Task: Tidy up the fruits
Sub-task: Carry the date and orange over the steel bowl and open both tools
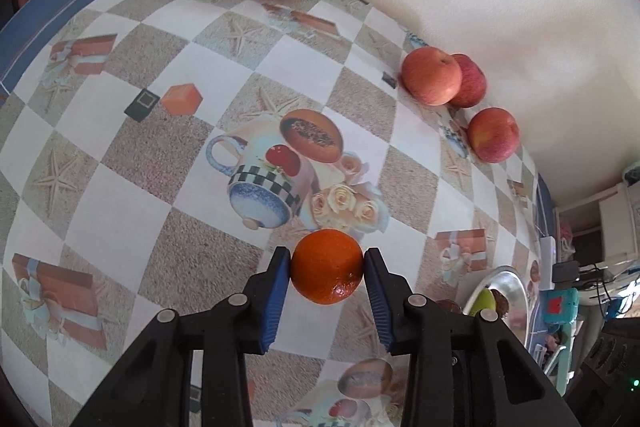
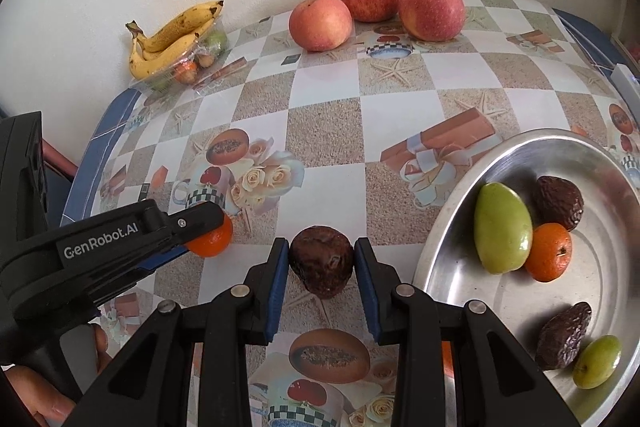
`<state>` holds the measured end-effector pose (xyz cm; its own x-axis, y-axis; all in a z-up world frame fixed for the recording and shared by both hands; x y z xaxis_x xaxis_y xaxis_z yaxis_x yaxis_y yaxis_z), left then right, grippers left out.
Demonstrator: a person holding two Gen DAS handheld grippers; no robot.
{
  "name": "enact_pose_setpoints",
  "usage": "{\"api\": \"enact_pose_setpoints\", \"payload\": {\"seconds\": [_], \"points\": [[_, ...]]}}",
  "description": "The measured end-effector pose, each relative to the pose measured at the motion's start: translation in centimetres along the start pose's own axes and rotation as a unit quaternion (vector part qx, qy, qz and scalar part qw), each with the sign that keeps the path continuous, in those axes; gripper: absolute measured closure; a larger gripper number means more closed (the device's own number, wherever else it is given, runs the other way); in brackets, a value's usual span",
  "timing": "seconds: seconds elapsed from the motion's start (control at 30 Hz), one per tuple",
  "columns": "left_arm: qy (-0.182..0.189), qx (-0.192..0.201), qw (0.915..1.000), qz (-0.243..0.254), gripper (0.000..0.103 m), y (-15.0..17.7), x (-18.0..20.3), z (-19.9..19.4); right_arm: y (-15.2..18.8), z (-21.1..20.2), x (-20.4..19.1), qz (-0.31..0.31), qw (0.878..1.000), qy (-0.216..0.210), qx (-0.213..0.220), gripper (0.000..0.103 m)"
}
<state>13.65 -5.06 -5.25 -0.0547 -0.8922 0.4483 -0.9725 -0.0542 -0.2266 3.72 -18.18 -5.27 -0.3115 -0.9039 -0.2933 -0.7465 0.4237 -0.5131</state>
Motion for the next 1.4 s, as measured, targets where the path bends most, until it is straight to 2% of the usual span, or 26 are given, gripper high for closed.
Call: {"api": "enact_pose_setpoints", "payload": {"seconds": [0.37,0.57,0.8,1.0,1.23,1.4], "points": [[0.027,0.005,0.9989,0.038,0.063,2.1,4.3,-1.7,-0.3,-3.3,1.5,0.007,1.0,0.002,0.029,0.068],[0.038,0.001,0.9963,0.077,0.063,4.0,7.1,-2.3,-0.4,-5.6,3.1,0.01,0.999,0.012,0.046,0.068],[0.038,-0.032,0.9882,0.145,0.063,7.4,10.8,-1.0,0.2,-7.5,8.1,0.07,0.996,0.032,0.051,0.068],[0.045,-0.055,0.981,0.181,0.063,9.8,12.8,0.1,1.3,-8.2,12.4,0.122,0.99,0.058,0.039,0.068],[0.048,-0.075,0.9824,0.165,0.061,10.2,12.1,0.8,2.2,-8.1,13.6,0.142,0.987,0.066,0.025,0.068],[0.053,-0.07,0.9845,0.152,0.053,9.9,11.3,0.0,2.4,-8.1,13.6,0.139,0.988,0.069,0.022,0.067]]}}
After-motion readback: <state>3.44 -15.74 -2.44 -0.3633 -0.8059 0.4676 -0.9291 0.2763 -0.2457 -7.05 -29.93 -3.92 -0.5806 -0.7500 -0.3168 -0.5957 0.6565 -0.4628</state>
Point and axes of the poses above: each gripper's, at about its wrist camera, not at the fingertips, and z roughly the way its jaws point, x to its right, y to its underside, the point moved 3 cm from there along z, roughly the way its jaws point, and after that the axes turned 5 degrees about -z, right-handed, at the moved point
